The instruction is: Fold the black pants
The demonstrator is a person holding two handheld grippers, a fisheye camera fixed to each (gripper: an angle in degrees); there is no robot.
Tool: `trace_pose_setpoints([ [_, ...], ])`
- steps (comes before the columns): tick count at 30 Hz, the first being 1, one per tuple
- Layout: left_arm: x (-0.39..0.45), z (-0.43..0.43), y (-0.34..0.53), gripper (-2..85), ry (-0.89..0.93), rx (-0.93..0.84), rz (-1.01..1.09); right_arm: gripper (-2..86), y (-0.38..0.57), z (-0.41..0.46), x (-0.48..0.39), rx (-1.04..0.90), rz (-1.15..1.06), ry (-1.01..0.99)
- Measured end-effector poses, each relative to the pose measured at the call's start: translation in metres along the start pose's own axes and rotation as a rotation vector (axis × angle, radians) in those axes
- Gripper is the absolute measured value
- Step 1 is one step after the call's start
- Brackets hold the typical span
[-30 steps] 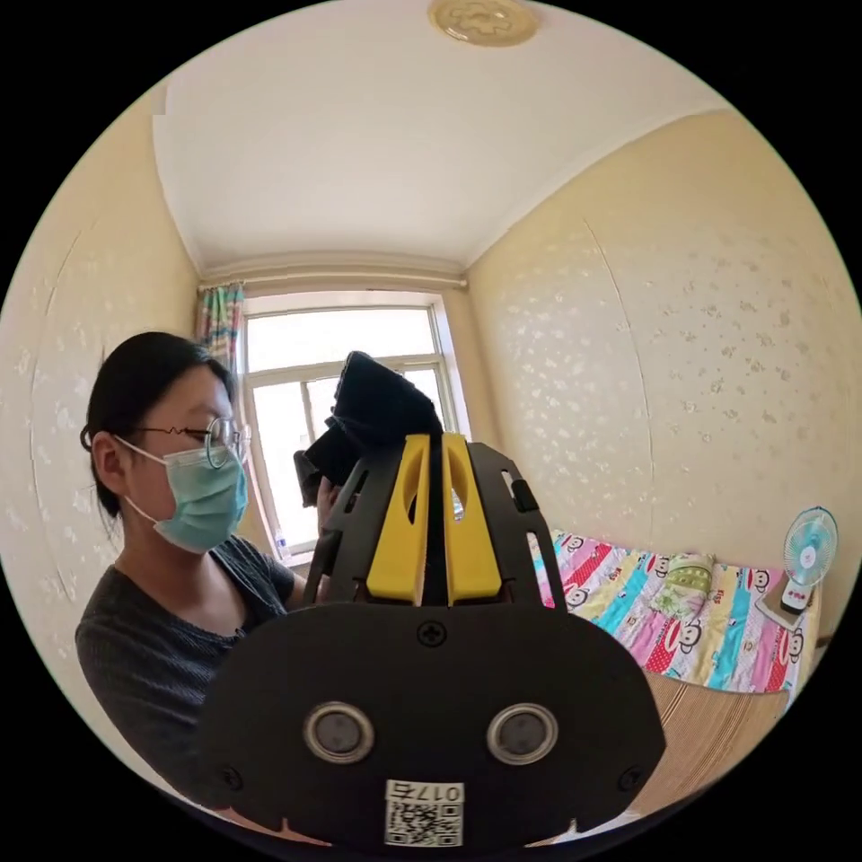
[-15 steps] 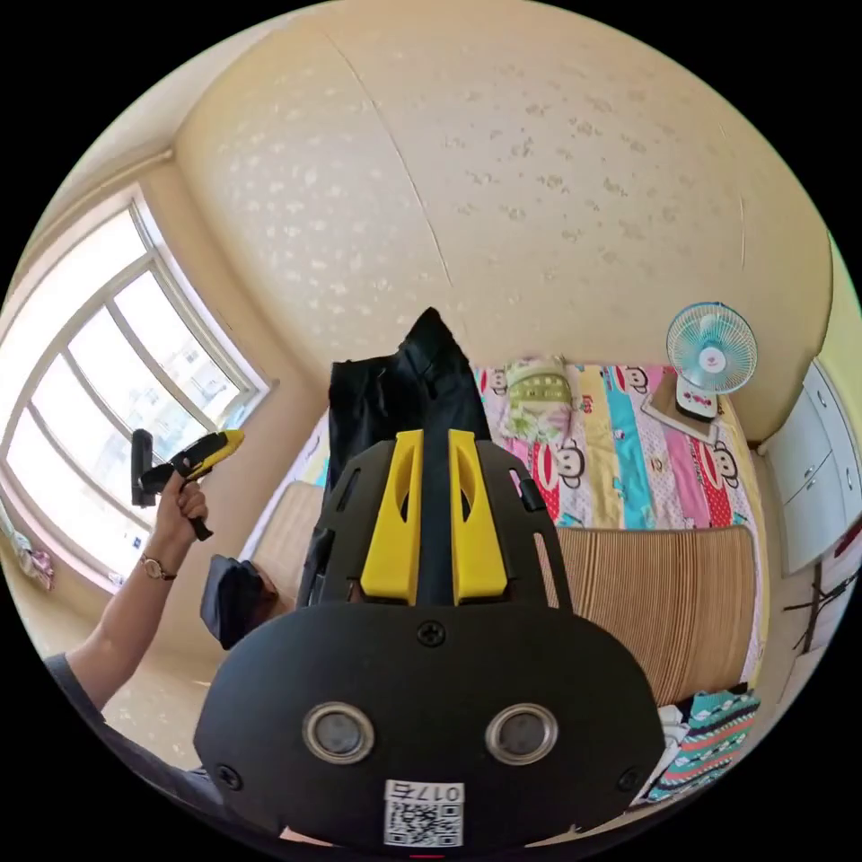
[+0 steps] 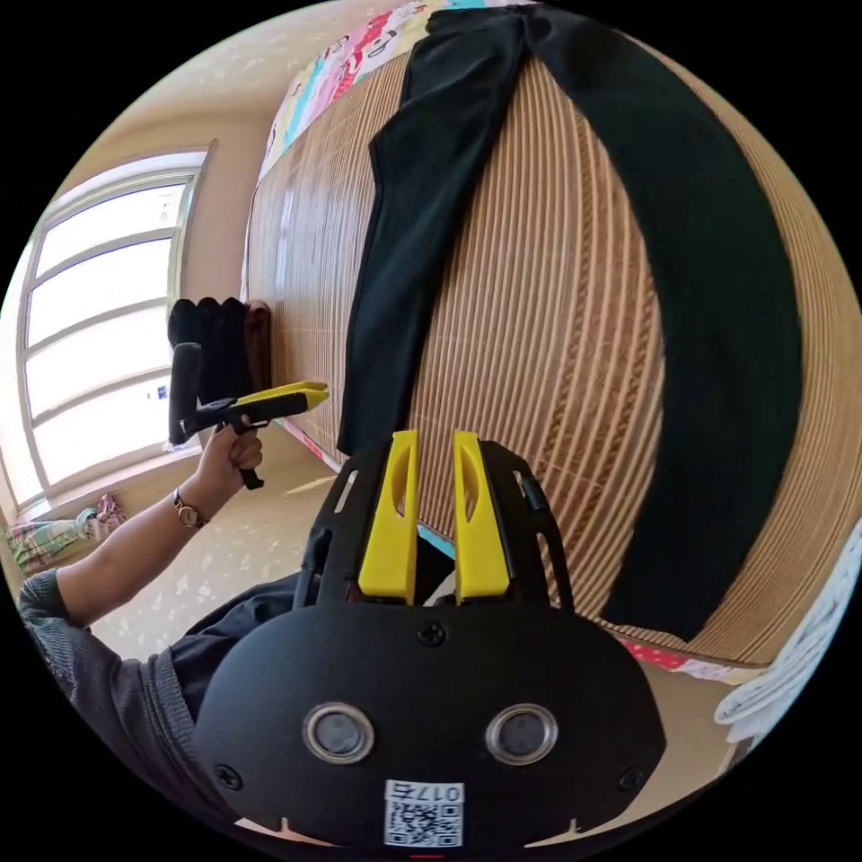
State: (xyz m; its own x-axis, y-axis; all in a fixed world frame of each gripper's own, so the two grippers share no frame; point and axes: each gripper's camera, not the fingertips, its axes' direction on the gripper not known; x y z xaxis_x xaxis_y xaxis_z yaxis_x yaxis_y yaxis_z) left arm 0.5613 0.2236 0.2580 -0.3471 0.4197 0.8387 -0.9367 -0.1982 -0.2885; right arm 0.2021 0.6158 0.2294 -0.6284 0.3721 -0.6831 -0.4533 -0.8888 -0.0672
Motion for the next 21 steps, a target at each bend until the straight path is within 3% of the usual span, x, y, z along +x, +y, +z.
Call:
trace_pose_setpoints([
  [8, -0.049, -0.036, 0.047, 5.6, -0.126, 0.017, 0.023, 5.8, 0.036, 0.075, 0.014, -0.09, 0.034, -0.122],
  [12, -0.067, -0.055, 0.068, 0.3, 0.018, -0.143, 0.037, 3.3, 0.076, 0.082, 0.028, -0.133, 0.087, -0.114],
  [16, -0.077, -0.078, 0.116, -0.8, 0.011, -0.151, 0.08, 3.1, 0.143, 0.068, 0.045, -0.171, 0.097, -0.11],
  [18, -0.09, -0.078, 0.146, -0.9, -0.001, -0.264, 0.042, 3.7, 0.169, 0.042, 0.051, -0.152, 0.07, -0.066],
  [21, -0.112, -0.101, 0.185, -0.8, -0.003, -0.237, 0.013, 5.1, 0.216, -0.042, 0.078, 0.056, 0.124, 0.145],
])
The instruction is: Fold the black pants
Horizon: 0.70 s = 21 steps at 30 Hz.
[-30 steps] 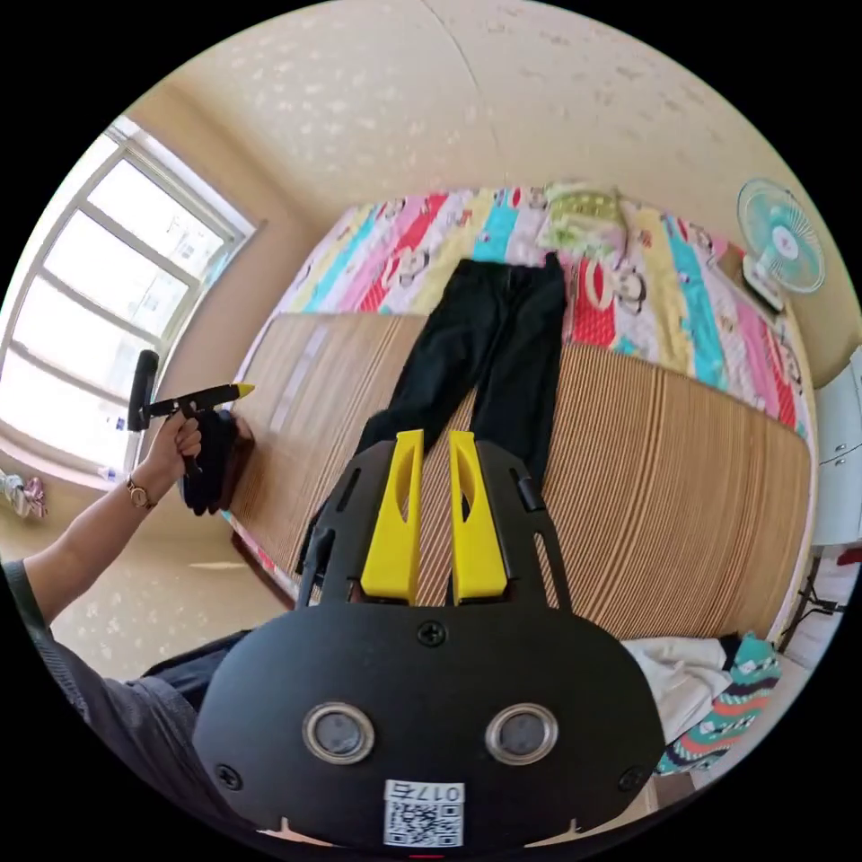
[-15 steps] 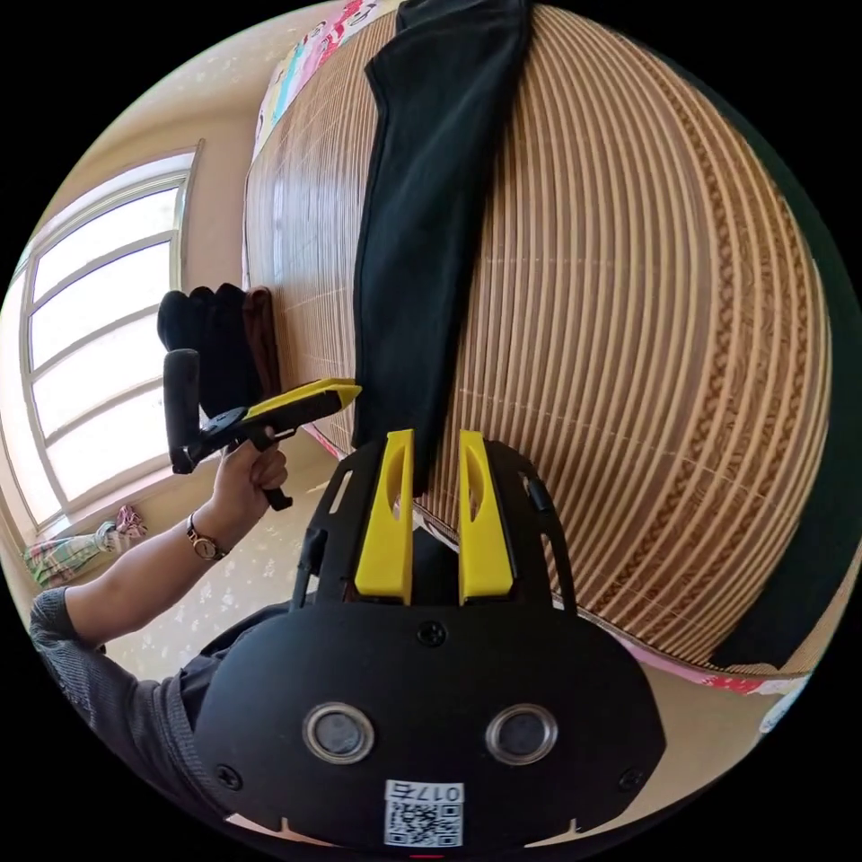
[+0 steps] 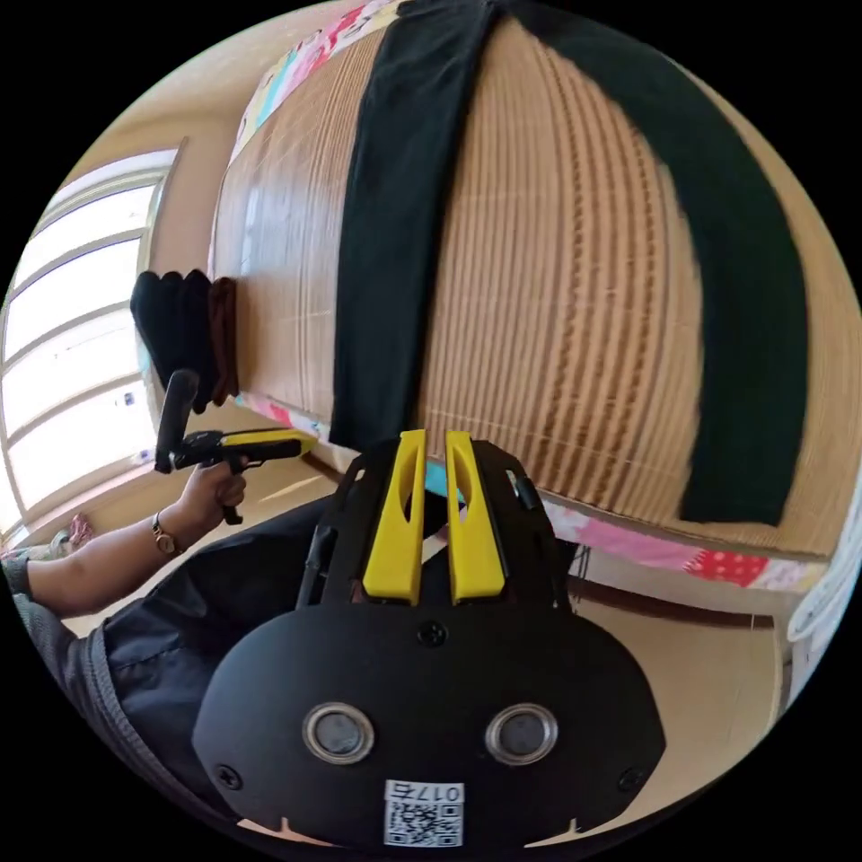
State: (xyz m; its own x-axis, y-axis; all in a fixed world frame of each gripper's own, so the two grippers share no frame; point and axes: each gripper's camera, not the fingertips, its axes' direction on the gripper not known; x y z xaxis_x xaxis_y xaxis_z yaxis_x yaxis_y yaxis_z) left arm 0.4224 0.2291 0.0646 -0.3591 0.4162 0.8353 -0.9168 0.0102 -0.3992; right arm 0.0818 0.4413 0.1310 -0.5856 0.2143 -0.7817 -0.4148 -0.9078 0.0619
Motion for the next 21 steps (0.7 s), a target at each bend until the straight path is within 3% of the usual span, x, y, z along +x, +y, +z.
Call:
trace_pose_setpoints([
  [4, -0.029, -0.013, 0.034, -0.3, 0.019, 0.009, -0.016, 9.9, 0.032, -0.077, 0.092, 0.15, 0.18, 0.259],
  [7, -0.044, -0.027, 0.048, 0.1, -0.019, 0.029, 0.024, 10.7, 0.035, -0.06, 0.138, -0.017, 0.157, 0.301],
  [9, -0.048, -0.041, 0.052, 0.5, -0.029, 0.061, 0.067, 8.9, 0.05, -0.062, 0.137, 0.004, 0.105, 0.348],
  [11, -0.05, -0.05, 0.052, 0.7, -0.021, 0.08, 0.085, 4.6, 0.077, -0.06, 0.136, -0.012, 0.126, 0.319],
  [16, -0.043, -0.071, 0.053, 1.0, 0.018, 0.14, 0.109, 3.9, 0.144, -0.053, 0.135, -0.023, 0.125, 0.112],
  [21, -0.022, -0.061, 0.065, 1.1, 0.065, 0.119, 0.165, 6.7, 0.209, -0.099, 0.153, 0.168, 0.21, -0.006],
])
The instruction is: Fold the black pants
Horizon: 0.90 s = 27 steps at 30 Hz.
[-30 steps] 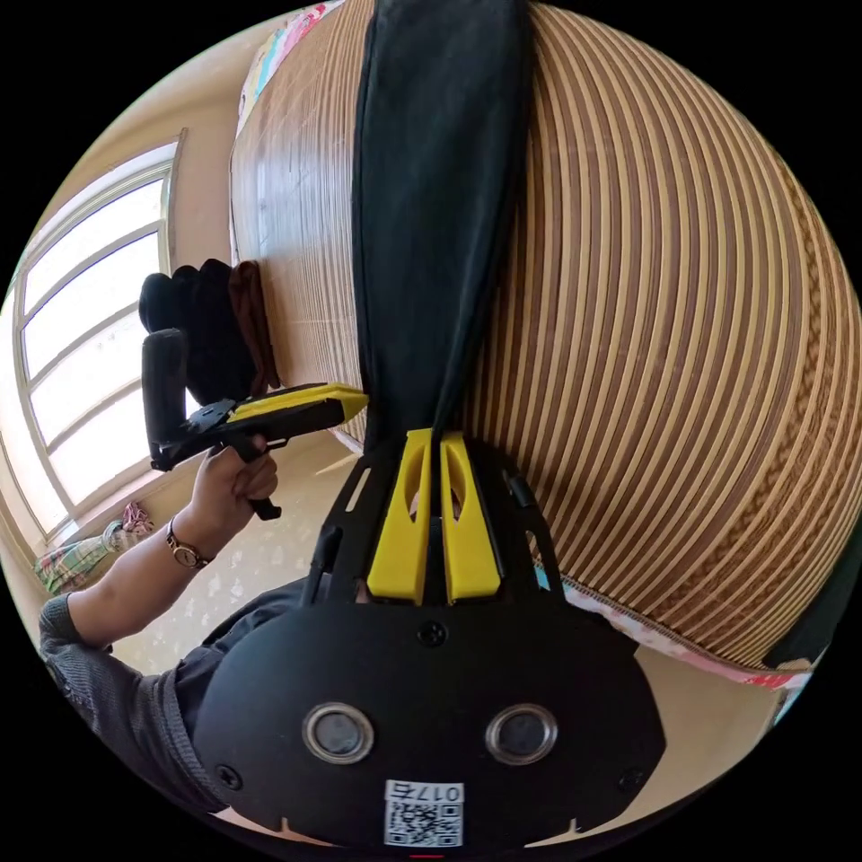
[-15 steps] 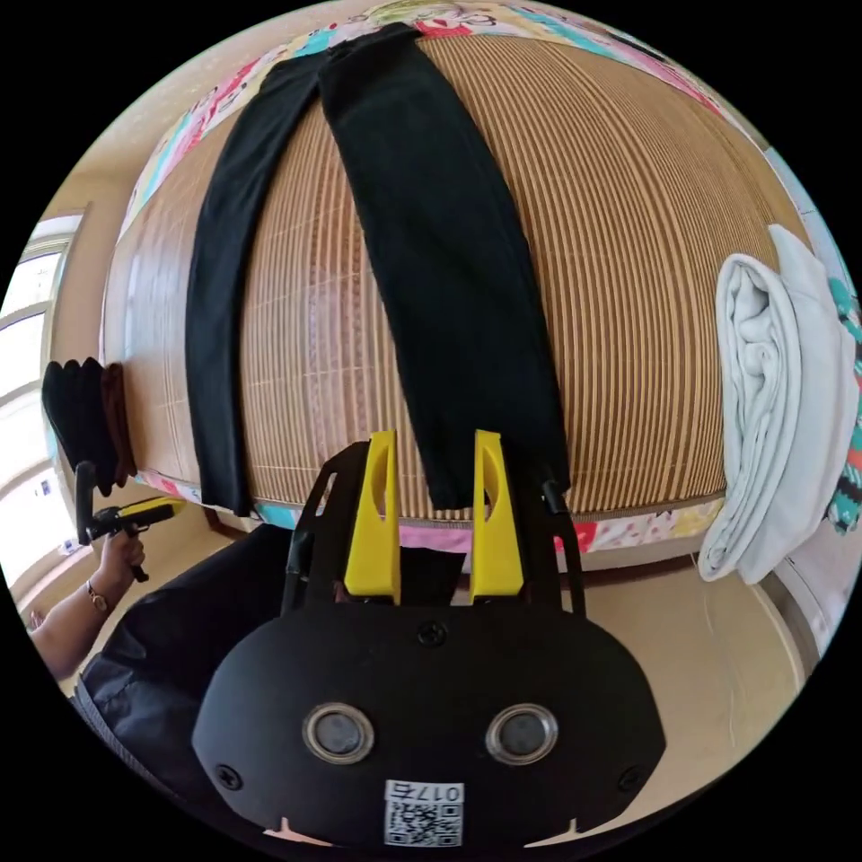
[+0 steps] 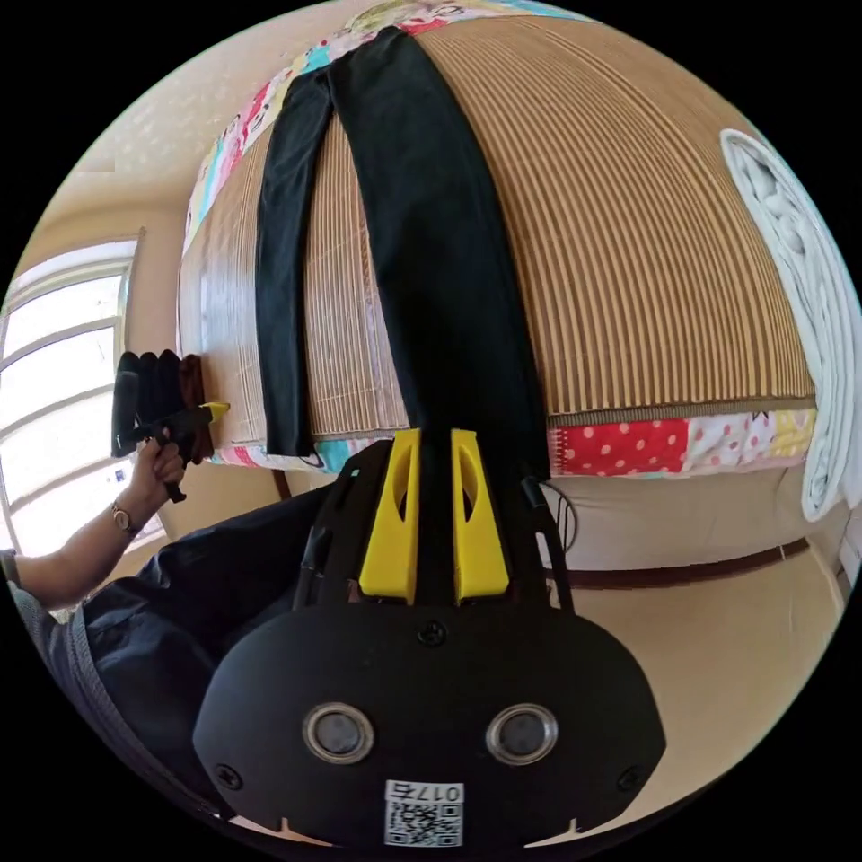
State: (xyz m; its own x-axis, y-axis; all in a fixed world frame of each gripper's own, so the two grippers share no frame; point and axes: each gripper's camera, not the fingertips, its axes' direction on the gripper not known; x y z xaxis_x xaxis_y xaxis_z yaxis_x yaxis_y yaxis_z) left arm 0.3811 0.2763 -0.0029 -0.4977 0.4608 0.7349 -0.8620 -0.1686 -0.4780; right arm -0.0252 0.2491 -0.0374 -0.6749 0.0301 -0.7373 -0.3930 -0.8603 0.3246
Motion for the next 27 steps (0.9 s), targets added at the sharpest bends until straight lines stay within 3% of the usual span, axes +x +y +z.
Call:
trace_pose_setpoints([
  [5, 0.015, 0.021, 0.019, 1.6, -0.008, -0.053, 0.043, 10.0, 0.045, -0.037, 0.053, 0.125, 0.128, 0.053],
  [11, 0.024, 0.047, 0.039, 3.2, 0.041, -0.093, 0.043, 6.4, 0.068, -0.015, 0.097, -0.019, 0.132, 0.027],
  [15, 0.05, 0.046, 0.044, 5.0, 0.063, -0.086, 0.08, 3.9, 0.091, -0.041, 0.096, 0.013, 0.095, 0.001],
  [21, 0.148, 0.025, 0.04, 10.3, 0.194, -0.033, 0.249, 2.6, 0.14, -0.125, 0.026, 0.126, -0.137, -0.187],
  [24, 0.2, 0.033, 0.033, 16.7, 0.211, -0.08, 0.3, 2.3, 0.141, -0.141, -0.015, 0.088, -0.281, -0.258],
  [27, 0.232, 0.043, 0.03, 17.7, 0.151, -0.079, 0.331, 2.1, 0.131, -0.144, -0.049, 0.023, -0.437, -0.307],
])
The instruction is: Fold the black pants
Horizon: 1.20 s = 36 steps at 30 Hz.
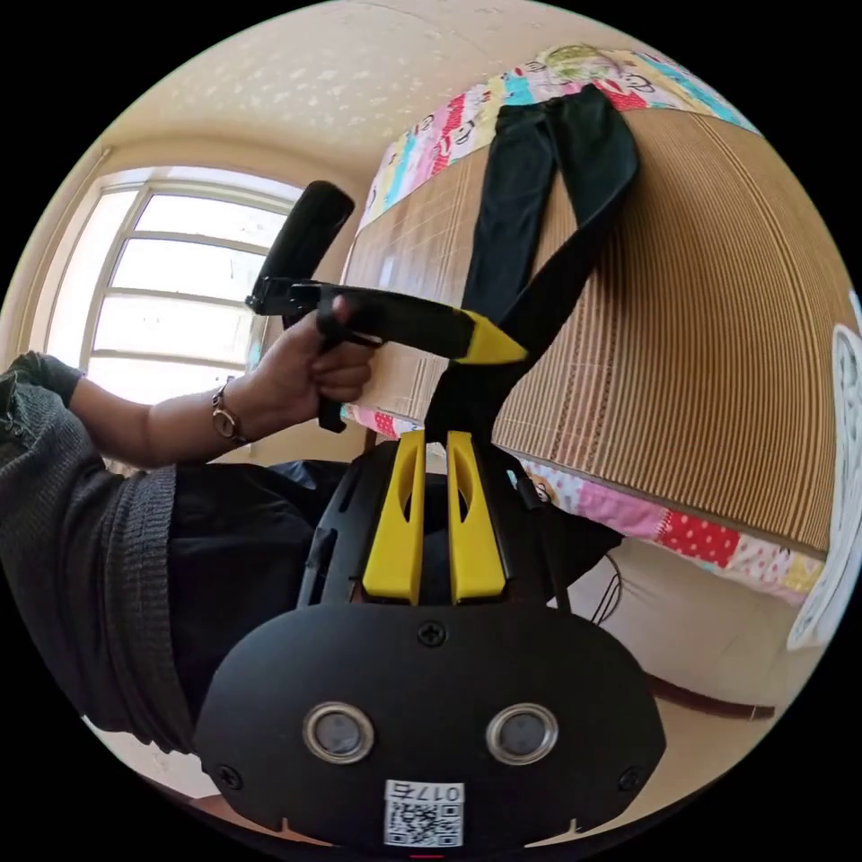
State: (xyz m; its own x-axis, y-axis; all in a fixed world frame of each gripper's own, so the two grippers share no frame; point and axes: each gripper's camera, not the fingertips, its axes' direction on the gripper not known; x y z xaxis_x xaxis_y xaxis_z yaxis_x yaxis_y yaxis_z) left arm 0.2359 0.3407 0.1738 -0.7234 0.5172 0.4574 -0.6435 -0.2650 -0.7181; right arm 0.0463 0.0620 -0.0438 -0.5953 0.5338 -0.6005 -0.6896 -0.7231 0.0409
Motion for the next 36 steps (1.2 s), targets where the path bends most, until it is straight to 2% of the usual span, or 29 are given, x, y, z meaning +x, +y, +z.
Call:
trace_pose_setpoints([
  [1, 0.002, 0.003, -0.001, 17.4, -0.028, -0.004, -0.012, 2.1, -0.008, 0.005, -0.004, -0.041, -0.05, -0.023],
  [3, 0.006, 0.008, 0.002, 7.5, -0.167, 0.003, -0.088, 2.1, -0.019, 0.014, -0.002, -0.129, -0.105, -0.037],
  [5, 0.009, 0.009, 0.01, 1.4, -0.221, 0.027, -0.092, 2.1, -0.029, 0.023, 0.017, -0.279, -0.166, -0.088],
  [7, 0.008, 0.011, 0.019, 0.4, -0.197, 0.041, -0.087, 2.2, -0.04, 0.024, 0.046, -0.395, -0.178, -0.103],
  [9, 0.001, 0.012, 0.032, -0.2, -0.172, 0.06, -0.138, 2.3, -0.057, 0.024, 0.093, -0.496, -0.137, -0.023],
  [11, -0.006, 0.015, 0.04, -0.4, -0.154, 0.08, -0.167, 2.7, -0.102, 0.014, 0.175, -0.577, -0.01, 0.132],
  [12, -0.012, 0.018, 0.044, -0.5, -0.137, 0.086, -0.199, 3.2, -0.118, 0.006, 0.194, -0.558, 0.011, 0.134],
  [14, -0.019, 0.02, 0.049, -0.5, -0.118, 0.094, -0.246, 6.0, -0.198, -0.035, 0.267, -0.388, 0.129, 0.077],
  [20, -0.023, 0.024, 0.075, -0.6, -0.078, 0.169, -0.342, 11.2, -0.388, -0.083, 0.383, 0.087, 0.3, -0.082],
  [23, -0.02, 0.023, 0.083, -0.6, -0.066, 0.2, -0.373, 11.6, -0.453, -0.066, 0.409, 0.224, 0.345, -0.135],
  [27, -0.018, 0.021, 0.093, -0.6, -0.061, 0.234, -0.389, 9.6, -0.512, -0.028, 0.42, 0.287, 0.359, -0.124],
  [31, -0.022, 0.021, 0.111, -0.6, -0.02, 0.288, -0.413, 4.2, -0.549, 0.012, 0.41, 0.264, 0.344, 0.005],
  [34, -0.032, 0.018, 0.132, -0.7, 0.081, 0.354, -0.445, 2.7, -0.557, 0.019, 0.348, 0.275, 0.254, 0.307],
  [36, -0.046, 0.013, 0.153, -0.8, 0.254, 0.427, -0.477, 2.3, -0.562, 0.026, 0.29, 0.292, 0.133, 0.48],
])
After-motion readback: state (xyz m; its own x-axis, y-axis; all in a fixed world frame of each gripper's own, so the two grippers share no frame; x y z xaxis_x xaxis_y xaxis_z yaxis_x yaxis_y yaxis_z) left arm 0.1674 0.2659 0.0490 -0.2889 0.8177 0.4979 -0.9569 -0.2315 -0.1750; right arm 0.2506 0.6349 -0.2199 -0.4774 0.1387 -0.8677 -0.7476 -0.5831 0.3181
